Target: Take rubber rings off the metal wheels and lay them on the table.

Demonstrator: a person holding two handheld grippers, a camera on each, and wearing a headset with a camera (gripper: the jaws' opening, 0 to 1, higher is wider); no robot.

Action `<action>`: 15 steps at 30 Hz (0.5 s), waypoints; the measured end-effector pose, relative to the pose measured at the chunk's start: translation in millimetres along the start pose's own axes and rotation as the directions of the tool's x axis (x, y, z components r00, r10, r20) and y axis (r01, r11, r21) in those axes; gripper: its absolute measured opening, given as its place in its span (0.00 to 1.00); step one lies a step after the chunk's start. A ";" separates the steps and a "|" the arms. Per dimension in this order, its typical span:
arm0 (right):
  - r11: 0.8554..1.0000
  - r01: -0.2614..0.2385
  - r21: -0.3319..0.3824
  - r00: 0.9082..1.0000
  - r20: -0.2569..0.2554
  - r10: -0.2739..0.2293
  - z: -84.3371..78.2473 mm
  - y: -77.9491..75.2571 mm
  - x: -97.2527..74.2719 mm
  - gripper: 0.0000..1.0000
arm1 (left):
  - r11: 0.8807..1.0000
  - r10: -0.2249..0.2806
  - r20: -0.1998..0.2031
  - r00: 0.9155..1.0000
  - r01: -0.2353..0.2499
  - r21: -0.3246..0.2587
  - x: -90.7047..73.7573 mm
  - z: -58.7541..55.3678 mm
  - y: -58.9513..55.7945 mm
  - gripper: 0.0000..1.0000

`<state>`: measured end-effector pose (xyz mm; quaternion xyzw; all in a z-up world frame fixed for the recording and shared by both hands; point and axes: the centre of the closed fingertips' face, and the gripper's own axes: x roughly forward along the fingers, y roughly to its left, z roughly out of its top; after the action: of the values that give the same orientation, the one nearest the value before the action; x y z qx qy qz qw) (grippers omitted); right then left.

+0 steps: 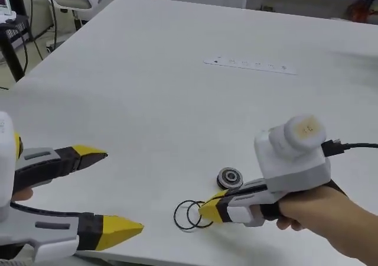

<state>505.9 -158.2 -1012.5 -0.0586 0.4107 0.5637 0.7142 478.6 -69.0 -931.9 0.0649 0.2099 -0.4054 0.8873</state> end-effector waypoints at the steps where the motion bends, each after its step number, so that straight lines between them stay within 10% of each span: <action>1: 1.000 0.000 -0.001 1.000 0.000 0.000 0.0 -0.1 -0.1 0.00 | 1.000 0.000 0.000 1.000 0.000 0.000 0.1 0.2 0.0 0.77; 15: 0.999 0.035 -0.023 0.996 0.087 -0.033 20.7 -11.0 -21.9 0.04 | 1.000 -0.004 -0.002 1.000 0.004 0.023 -0.2 7.2 1.5 0.76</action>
<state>525.4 -167.3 -988.8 -0.0501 0.3713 0.5586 0.7400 482.0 -69.9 -925.4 0.0752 0.2062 -0.4096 0.8855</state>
